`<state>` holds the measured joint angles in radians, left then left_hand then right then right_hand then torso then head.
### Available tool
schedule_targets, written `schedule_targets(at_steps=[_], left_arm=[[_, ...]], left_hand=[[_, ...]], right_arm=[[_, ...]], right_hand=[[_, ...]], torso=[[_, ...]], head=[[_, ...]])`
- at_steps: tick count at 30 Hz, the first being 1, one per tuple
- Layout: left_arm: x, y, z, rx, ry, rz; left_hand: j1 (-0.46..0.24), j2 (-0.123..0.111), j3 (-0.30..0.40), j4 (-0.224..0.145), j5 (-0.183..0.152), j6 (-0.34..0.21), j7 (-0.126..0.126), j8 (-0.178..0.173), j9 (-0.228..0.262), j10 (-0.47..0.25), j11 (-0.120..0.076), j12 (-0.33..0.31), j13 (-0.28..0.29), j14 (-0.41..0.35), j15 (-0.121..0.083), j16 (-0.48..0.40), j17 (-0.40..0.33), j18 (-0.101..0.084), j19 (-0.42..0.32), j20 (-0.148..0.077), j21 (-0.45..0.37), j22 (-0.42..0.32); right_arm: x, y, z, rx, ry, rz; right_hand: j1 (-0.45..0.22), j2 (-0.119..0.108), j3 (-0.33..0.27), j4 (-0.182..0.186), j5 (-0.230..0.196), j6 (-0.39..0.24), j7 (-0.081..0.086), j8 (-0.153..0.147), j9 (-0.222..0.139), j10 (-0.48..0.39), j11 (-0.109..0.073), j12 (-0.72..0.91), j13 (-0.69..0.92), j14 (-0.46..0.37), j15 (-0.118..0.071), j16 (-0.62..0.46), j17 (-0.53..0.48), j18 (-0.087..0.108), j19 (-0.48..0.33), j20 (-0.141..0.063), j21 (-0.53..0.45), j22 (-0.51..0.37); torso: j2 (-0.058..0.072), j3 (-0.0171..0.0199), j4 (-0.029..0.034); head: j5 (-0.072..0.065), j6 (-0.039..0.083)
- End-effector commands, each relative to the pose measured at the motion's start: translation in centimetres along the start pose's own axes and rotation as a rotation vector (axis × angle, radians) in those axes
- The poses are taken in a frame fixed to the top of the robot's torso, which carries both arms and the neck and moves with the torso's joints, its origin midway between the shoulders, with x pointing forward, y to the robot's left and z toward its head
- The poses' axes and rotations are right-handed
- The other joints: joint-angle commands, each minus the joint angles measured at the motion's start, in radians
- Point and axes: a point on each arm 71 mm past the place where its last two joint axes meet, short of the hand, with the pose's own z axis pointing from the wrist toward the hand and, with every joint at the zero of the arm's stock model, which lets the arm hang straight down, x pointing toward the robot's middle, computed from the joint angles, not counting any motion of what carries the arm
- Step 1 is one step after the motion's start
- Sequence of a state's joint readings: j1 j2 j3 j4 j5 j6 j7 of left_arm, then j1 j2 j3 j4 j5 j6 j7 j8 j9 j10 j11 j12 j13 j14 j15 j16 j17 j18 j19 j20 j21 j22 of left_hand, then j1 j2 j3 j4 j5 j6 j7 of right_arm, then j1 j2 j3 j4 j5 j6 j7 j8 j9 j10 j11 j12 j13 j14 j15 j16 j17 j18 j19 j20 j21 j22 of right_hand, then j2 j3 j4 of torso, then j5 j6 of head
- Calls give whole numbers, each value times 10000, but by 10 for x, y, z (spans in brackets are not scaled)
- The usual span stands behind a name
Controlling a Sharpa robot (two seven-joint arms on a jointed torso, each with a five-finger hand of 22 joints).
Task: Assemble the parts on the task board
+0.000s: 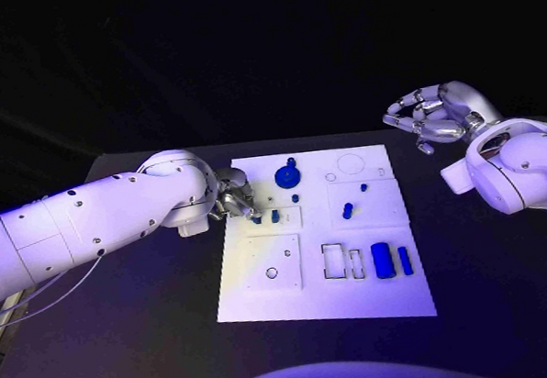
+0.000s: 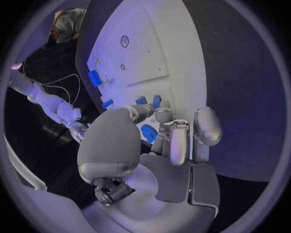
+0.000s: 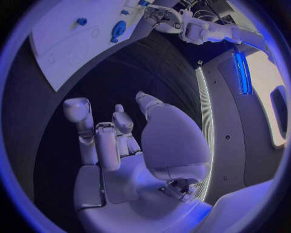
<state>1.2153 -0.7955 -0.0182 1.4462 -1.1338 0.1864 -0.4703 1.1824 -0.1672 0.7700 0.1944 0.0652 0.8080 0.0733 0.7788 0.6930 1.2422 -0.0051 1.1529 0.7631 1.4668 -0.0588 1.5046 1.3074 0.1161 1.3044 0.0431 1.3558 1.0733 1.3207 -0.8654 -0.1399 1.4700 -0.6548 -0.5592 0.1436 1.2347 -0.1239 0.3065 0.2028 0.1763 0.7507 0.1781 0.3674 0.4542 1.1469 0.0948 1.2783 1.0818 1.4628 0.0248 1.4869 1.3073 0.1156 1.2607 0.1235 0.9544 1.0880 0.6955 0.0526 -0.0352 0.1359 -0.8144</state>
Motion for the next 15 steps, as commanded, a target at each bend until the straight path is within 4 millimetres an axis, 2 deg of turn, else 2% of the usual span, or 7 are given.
schedule_targets(at_steps=[1,15], left_arm=[[3,-1,1,-17,164,127],[10,-7,7,-12,359,172]], left_hand=[[82,3,1784,-1703,34,60,-11,28,5,85,-17,21,-12,694,-74,37,1253,-174,64,29,44,3],[-10,-22,1831,-1672,87,102,-29,32,8,217,-31,118,184,707,-86,61,1300,-188,104,20,78,77]], right_arm=[[0,1,0,-47,-13,-60],[0,0,0,-51,-4,-58]], right_hand=[[102,32,-70,18,-46,-89,-12,43,11,-6,-8,29,1,447,-66,-34,555,166,61,-34,58,15],[102,32,-70,18,-46,-89,-12,43,11,-6,-8,29,1,447,-66,-34,555,166,61,-34,58,15]], torso=[[-2,2,1],[-5,7,-10]], head=[[2,-5],[-9,-26]])
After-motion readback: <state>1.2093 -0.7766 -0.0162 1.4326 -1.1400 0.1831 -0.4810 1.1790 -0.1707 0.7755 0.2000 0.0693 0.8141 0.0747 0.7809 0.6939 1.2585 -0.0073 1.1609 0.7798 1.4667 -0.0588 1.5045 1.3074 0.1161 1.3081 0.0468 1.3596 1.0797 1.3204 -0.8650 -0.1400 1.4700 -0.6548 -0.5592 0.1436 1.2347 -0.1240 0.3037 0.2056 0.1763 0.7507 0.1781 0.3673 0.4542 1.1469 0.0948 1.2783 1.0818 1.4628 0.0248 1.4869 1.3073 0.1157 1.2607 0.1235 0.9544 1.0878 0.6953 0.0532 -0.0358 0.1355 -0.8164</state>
